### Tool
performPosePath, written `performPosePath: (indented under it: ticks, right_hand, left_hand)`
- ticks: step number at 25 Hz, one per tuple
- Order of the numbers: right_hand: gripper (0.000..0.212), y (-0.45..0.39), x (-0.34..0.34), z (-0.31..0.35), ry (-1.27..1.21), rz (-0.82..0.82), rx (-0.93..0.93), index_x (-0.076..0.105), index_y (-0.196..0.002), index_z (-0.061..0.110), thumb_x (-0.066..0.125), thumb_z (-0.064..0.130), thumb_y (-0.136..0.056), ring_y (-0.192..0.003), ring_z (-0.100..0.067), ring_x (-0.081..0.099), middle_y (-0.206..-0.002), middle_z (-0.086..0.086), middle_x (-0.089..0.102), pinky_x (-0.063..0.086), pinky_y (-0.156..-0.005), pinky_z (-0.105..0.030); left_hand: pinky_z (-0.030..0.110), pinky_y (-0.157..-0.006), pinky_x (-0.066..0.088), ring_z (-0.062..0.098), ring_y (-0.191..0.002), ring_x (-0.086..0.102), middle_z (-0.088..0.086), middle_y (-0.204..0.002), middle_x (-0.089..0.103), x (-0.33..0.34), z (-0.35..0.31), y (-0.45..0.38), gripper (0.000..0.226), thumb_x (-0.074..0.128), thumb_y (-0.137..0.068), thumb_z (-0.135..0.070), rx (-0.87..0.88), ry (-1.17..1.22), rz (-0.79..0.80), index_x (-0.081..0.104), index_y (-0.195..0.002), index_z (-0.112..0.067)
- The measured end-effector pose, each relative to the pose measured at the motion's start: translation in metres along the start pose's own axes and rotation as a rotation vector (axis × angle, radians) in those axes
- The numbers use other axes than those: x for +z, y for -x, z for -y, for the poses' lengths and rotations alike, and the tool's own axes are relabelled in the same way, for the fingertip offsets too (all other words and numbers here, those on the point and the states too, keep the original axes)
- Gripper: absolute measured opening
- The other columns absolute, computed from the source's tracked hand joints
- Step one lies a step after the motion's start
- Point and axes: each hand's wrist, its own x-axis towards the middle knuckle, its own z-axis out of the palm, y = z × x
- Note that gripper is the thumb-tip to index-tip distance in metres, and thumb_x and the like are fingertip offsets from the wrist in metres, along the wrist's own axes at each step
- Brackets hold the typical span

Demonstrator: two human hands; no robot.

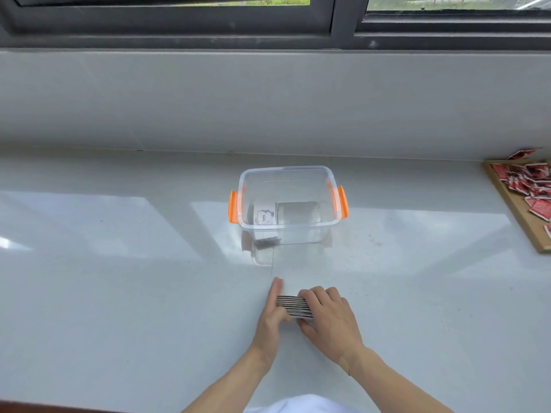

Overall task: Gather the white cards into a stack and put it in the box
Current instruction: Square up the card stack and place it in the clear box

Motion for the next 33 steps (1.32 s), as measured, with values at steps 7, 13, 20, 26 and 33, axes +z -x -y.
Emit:
performPosePath:
  ticks: [7,13,20,26,33]
  right_hand:
    - [0.037,-0.002,0.002,-0.001,0.008,-0.023,0.015,0.053,-0.112,0.03,0.064,0.041,-0.079,-0.092,-0.024,0.051,-0.104,0.01,0.059,0.047,-0.07,-0.036]
    - [0.037,-0.001,0.004,-0.002,0.024,-0.055,0.032,0.057,-0.106,0.028,0.069,0.039,-0.073,-0.086,-0.023,0.053,-0.099,0.008,0.061,0.048,-0.065,-0.035]
    - [0.06,0.005,-0.006,-0.009,-0.389,-0.009,0.098,0.045,-0.127,0.033,0.06,0.025,-0.069,-0.117,-0.01,0.043,-0.127,0.021,0.047,0.042,-0.09,-0.028]
    - [0.084,0.04,-0.016,-0.035,-1.411,-0.458,0.692,0.03,-0.144,0.041,0.037,-0.012,-0.079,-0.142,-0.003,0.024,-0.153,0.022,0.031,0.027,-0.11,-0.032]
    - [0.097,0.038,-0.003,0.002,-1.307,-0.053,0.549,0.021,-0.148,0.038,0.046,-0.002,-0.064,-0.122,0.008,0.039,-0.151,0.017,0.028,0.043,-0.078,-0.008]
  left_hand:
    - [0.02,-0.097,0.032,-0.005,-0.13,0.037,-0.015,-0.15,0.039,-0.015,-0.007,-0.015,0.085,0.043,-0.062,-0.014,0.01,0.131,-0.128,0.03,-0.143,-0.036]
    - [0.005,-0.088,0.039,-0.015,-0.122,0.037,-0.009,-0.146,0.037,0.019,0.0,-0.005,0.078,0.047,-0.066,-0.014,0.127,-0.298,0.037,0.033,-0.139,-0.038]
    - [0.03,-0.081,0.054,0.008,-0.113,0.052,-0.014,-0.14,0.027,0.005,0.01,-0.012,0.057,0.058,-0.078,-0.022,0.403,-0.872,0.07,0.042,-0.132,-0.035]
    - [0.021,-0.068,0.047,0.003,-0.103,0.052,-0.019,-0.133,0.029,0.003,0.015,-0.016,0.048,0.055,-0.076,-0.028,0.425,-0.907,0.044,0.045,-0.122,-0.037]
    - [0.025,-0.077,0.051,0.006,-0.1,0.054,-0.016,-0.13,0.03,0.004,0.017,-0.015,0.047,0.056,-0.074,-0.027,0.437,-0.896,0.021,0.045,-0.119,-0.033]
